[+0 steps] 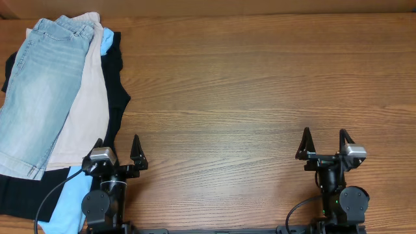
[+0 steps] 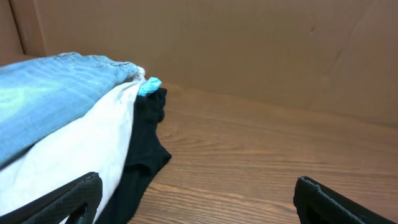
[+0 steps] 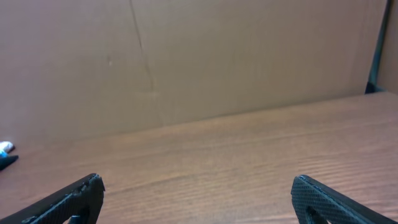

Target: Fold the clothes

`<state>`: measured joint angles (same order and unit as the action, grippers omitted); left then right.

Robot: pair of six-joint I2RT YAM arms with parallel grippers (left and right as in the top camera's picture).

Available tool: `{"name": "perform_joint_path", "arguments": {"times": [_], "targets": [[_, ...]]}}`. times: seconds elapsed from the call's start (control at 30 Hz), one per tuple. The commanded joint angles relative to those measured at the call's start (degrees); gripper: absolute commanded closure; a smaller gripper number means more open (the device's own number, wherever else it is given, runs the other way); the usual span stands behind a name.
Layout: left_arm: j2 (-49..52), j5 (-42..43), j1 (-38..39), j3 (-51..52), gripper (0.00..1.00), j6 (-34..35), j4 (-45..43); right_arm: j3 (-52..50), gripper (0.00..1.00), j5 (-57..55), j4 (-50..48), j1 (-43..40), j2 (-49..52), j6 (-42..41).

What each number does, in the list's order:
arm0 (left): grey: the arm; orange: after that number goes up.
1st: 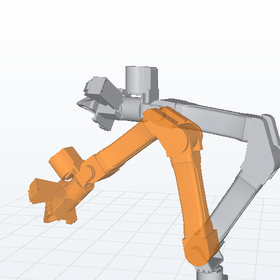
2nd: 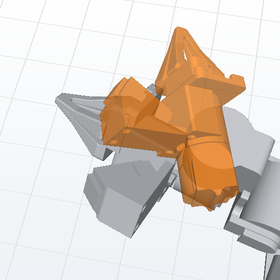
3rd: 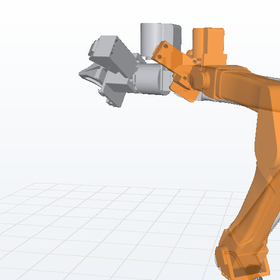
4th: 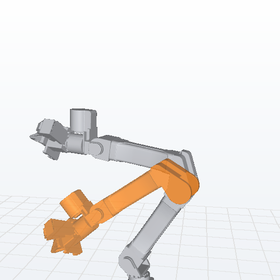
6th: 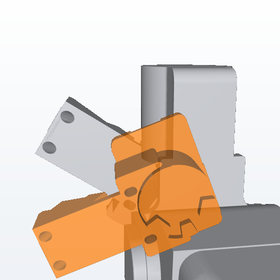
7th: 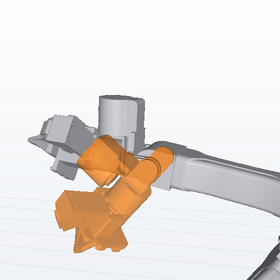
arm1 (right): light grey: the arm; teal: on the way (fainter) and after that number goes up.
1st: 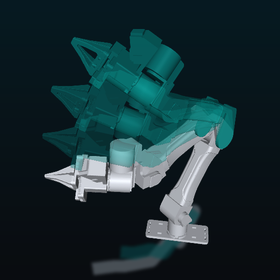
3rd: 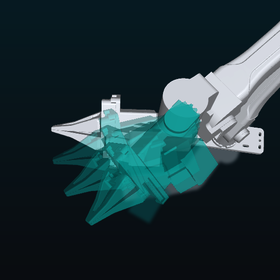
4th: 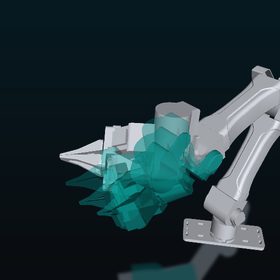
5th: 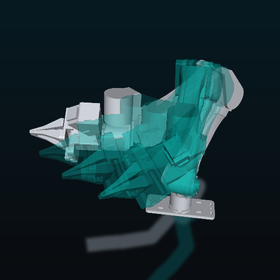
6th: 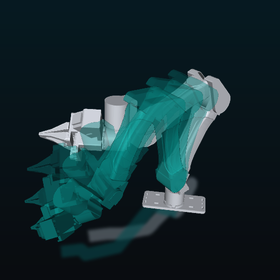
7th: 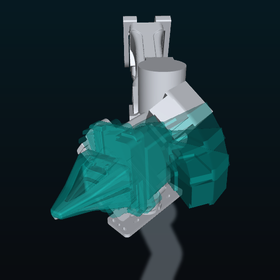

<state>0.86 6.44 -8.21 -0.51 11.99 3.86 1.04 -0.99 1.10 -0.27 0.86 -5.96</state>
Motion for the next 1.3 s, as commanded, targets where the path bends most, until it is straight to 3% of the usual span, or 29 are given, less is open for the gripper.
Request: {"name": "perform_joint_path", "arguments": {"times": [0.0,0.23,0.4,0.5,0.67,0.83,1.07,1.2,1.27], "targets": [[-0.57,-0.48,0.46,0.2,0.0,2.62,0.02,-0.55,0.0,-0.87,-0.61,0.22,-0.42,0.2],[-0.57,6.45,0.46,-0.63,0.0,0.55,-0.15,-0.11,0.0,5.05,-9.49,0.22,-0.42,-1.53],[0.0,7.54,0.44,-5.73,0.0,-5.86,1.88,3.3,0.0,5.18,-9.6,0.22,0.0,-1.55],[2.84,7.1,0.37,-11.39,0.0,-6.25,5.46,7.04,0.0,5.44,-9.4,0.22,1.99,-1.73],[15.3,7.45,0.37,-26.43,0.0,-5.97,14.34,16.81,0.0,10.45,-8.66,0.22,12.66,-1.73],[31.3,8.17,0.37,-46.38,0.0,-5.99,28.94,30.42,0.0,18.45,-3.32,0.22,28.72,-1.73],[57.44,8.22,0.37,-78.36,0.0,-6.01,53.81,56.46,0.0,27.98,16.39,0.22,54.69,-1.7],[69.7,8.17,0.37,-91.3,0.0,-7.19,61.22,69.0,0.0,28.7,28.96,0.22,66.66,-1.31],[74.44,8.04,0.35,-94.75,0.0,-10.47,61.46,71.97,0.0,28.74,30.58,0.15,71.25,-1.55]]}}
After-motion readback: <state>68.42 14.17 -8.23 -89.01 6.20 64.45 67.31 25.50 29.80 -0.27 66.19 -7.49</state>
